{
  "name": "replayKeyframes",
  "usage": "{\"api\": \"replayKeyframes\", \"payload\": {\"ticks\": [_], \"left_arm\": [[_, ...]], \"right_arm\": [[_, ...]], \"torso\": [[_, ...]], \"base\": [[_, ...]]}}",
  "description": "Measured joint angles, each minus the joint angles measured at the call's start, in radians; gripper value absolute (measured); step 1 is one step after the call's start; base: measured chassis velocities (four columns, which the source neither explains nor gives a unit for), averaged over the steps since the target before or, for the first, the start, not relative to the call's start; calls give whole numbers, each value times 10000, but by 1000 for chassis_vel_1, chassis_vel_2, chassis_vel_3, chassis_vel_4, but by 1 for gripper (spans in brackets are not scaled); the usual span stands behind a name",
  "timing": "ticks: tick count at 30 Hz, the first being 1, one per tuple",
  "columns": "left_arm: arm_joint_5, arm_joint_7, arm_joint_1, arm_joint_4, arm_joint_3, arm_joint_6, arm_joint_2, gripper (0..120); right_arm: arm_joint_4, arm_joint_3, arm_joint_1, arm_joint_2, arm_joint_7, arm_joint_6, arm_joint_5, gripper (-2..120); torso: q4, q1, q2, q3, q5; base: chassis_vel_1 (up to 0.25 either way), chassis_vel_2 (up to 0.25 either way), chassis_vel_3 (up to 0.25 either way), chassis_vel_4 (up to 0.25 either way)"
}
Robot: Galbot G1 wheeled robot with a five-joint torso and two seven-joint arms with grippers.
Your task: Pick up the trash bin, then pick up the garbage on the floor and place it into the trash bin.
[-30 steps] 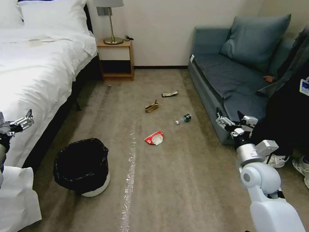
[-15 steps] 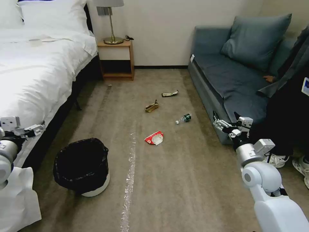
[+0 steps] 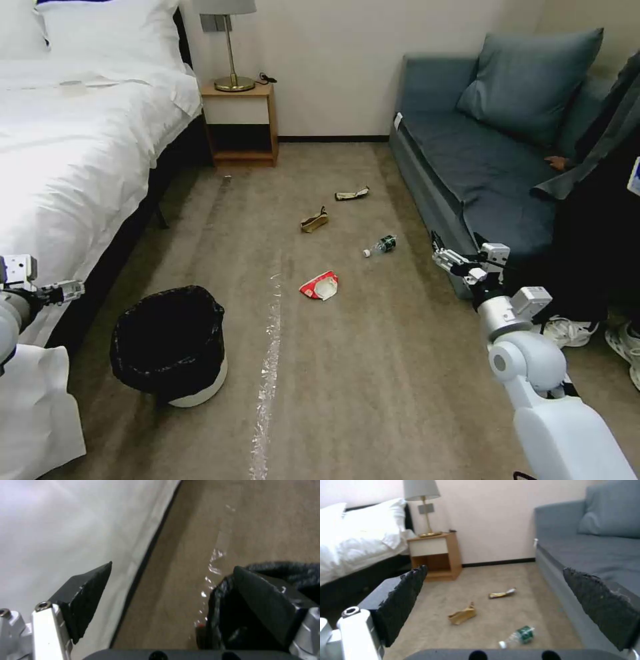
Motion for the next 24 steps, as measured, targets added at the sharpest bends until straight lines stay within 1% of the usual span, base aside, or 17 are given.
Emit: {"api": "replayKeyframes", "payload": {"ticks": [2,3,5,6,7,9,10,11,12,13,14,15,17,18,20,21,24], "left_arm": [[255,121,-216,232,424,40,-403,98],[255,121,-216,232,424,40,-403,98],[560,397,-344,480,711,119,-662,98],[672,547,-486,645,878,142,-736,98],[672,547,-486,645,878,142,-736,98],[750,616,-863,908,1215,152,-776,98],[750,616,-863,908,1215,152,-776,98],[755,629,-1102,1034,1404,152,-781,98],[729,635,-1548,1247,1749,152,-787,98],[729,635,-1548,1247,1749,152,-787,98],[687,638,-2036,1474,2141,150,-804,98],[687,638,-2036,1474,2141,150,-804,98],[673,638,-2837,1834,2942,147,-888,98],[673,638,-2837,1834,2942,147,-888,98],[735,633,-3348,2033,3574,137,-1055,98],[735,633,-3348,2033,3574,137,-1055,98],[1117,603,-3724,2344,4258,128,-1375,98]], "right_arm": [[-103,-229,123,126,-30,30,-65,100],[-103,-229,123,126,-30,30,-65,100],[-229,-399,213,263,-58,73,-153,100],[-276,-494,226,314,-68,92,-215,100],[-276,-494,226,314,-68,92,-215,100],[-350,-657,249,416,-114,126,-327,100],[-350,-657,249,416,-114,126,-327,100],[-380,-696,262,481,-130,135,-361,100],[-450,-755,281,613,-147,154,-422,100],[-450,-755,281,613,-147,154,-422,100],[-505,-784,297,728,-155,179,-471,100],[-505,-784,297,728,-155,179,-471,100],[-562,-835,306,887,-166,204,-518,100],[-562,-835,306,887,-166,204,-518,100],[-590,-833,332,960,-169,215,-519,100],[-590,-833,332,960,-169,215,-519,100],[-656,-728,393,926,-175,248,-500,100]], "torso": [[-2,0,0,0,-2],[-2,0,0,0,-2],[-2,0,0,0,-1],[-1,0,0,-1,-1],[-1,0,0,-1,-1],[0,0,0,0,0],[0,0,0,0,0],[-1,0,1,0,0],[-1,0,0,0,1],[-1,0,0,0,1],[-2,0,0,0,2],[-2,0,0,0,2],[-4,0,-1,0,1],[-4,0,-1,0,1],[-4,0,0,0,2],[-4,0,0,0,2],[-3,1,0,0,1]], "base": [[0,0,0,0],[0,0,0,0],[0,0,0,0],[0,0,0,0],[0,0,0,0],[0,0,0,0],[0,0,0,0],[0,0,0,0],[0,0,0,0],[0,0,0,0],[0,0,0,0],[0,0,0,0],[0,0,0,0],[0,0,0,0],[0,0,0,0],[0,0,0,0],[0,0,0,0]]}}
